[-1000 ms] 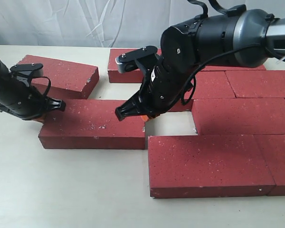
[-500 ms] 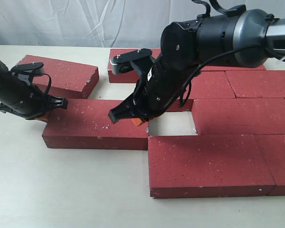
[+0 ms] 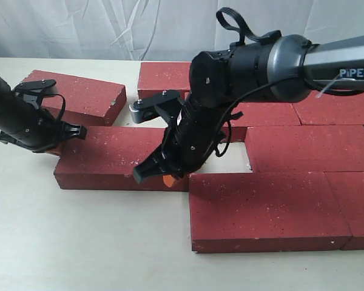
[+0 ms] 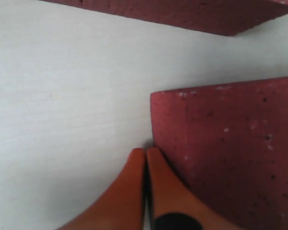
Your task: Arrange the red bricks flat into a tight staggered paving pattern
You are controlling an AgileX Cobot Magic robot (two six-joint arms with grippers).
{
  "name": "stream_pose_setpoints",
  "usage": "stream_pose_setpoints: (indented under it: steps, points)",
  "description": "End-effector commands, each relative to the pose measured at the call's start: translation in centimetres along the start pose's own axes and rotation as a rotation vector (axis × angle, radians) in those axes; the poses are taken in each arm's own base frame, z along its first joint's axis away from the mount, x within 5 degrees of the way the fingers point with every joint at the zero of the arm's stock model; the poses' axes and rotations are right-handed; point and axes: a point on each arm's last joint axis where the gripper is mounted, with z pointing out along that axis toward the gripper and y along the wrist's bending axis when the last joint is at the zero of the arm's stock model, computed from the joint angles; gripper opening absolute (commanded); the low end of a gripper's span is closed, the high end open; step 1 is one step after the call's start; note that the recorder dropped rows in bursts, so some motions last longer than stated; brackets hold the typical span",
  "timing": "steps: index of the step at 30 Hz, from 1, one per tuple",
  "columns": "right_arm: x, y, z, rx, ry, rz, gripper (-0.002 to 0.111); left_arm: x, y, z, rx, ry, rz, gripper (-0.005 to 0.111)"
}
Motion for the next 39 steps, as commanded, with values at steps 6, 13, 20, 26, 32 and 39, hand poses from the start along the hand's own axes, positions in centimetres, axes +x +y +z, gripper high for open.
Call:
stream_pose_setpoints:
  steps: [6,13,20,26,32,39]
  points:
    - [0.2,-0.6,1.3,0.038,0.045,-0.037,-0.001,0.2,0.3,0.0,-0.003,0.022,0.009,0.0]
    - [-0.2,-0.9,1.3,0.066,0.0,-0.055,-0.001,0.2,0.6,0.0,-0.032,0.016,0.051,0.0]
    - [-0.1,-0.6,0.3,0.054,0.005,-0.052,-0.001,0.7,0.8,0.4,-0.038,-0.005,0.004,0.0]
    - [-0.1,0.1,-3.1,0.048,-0.054,-0.043,-0.001,0.7,0.7,0.4,-0.031,-0.003,-0.006,0.0]
    - [-0.2,0.3,-4.0,0.049,-0.082,-0.048,-0.001,0.8,0.4,0.4,-0.002,0.01,-0.043,0.0]
    - [-0.2,0.3,-4.0,0.049,-0.083,-0.048,-0.001,0.9,0.2,0.4,0.026,0.016,-0.08,0.0]
